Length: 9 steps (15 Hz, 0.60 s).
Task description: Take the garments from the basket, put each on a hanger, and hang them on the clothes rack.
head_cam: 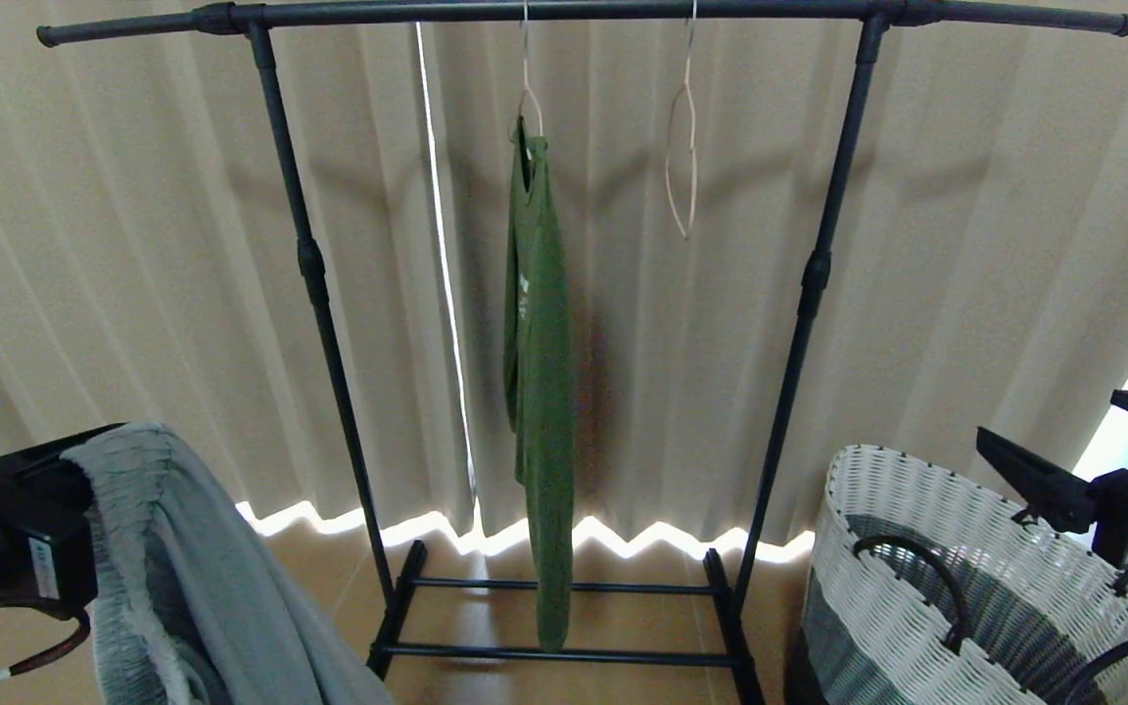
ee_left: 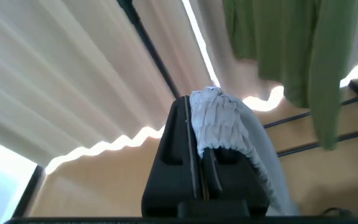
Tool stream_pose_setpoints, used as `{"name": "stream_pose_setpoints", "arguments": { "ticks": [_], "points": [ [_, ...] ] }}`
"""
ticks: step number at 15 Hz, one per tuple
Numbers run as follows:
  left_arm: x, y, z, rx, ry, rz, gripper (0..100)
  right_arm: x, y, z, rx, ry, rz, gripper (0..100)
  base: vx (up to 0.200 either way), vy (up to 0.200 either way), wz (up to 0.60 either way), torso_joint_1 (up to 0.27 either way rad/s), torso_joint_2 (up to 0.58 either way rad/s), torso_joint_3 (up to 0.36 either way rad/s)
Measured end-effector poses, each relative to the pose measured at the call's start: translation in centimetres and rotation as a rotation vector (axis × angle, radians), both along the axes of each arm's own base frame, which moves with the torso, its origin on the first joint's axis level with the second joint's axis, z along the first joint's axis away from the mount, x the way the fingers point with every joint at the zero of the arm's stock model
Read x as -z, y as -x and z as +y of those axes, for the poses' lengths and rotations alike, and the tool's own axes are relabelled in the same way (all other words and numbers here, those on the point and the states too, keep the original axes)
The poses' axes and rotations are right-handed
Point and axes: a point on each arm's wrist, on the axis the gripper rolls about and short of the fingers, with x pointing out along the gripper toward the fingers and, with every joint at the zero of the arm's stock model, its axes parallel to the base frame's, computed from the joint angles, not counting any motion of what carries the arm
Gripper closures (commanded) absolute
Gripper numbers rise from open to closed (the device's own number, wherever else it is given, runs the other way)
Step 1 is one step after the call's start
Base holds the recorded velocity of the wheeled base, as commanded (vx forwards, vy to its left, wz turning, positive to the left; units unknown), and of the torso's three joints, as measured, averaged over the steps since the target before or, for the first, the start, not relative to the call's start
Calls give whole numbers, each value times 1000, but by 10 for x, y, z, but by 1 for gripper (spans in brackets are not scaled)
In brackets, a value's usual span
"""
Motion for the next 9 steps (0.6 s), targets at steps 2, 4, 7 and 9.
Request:
{"name": "stream_pose_setpoints", "arguments": {
  "ticks": [2,4,7,9],
  "points": [
    [9,6,6,-22,27,15,100,-1,2,-1,4,-6,-31,0,0,0,0,0,0,0],
    [16,11,9,-4,45,20,100,-1,2,-1,5,-7,-35,0,0,0,0,0,0,0],
    [17,11,9,73,64,7,100,3,1,-3,19,-5,-20,0,0,0,0,0,0,0],
    [15,4,15,13,69,-21,100,5,0,-6,37,-2,-9,0,0,0,0,0,0,0]
  ]
}}
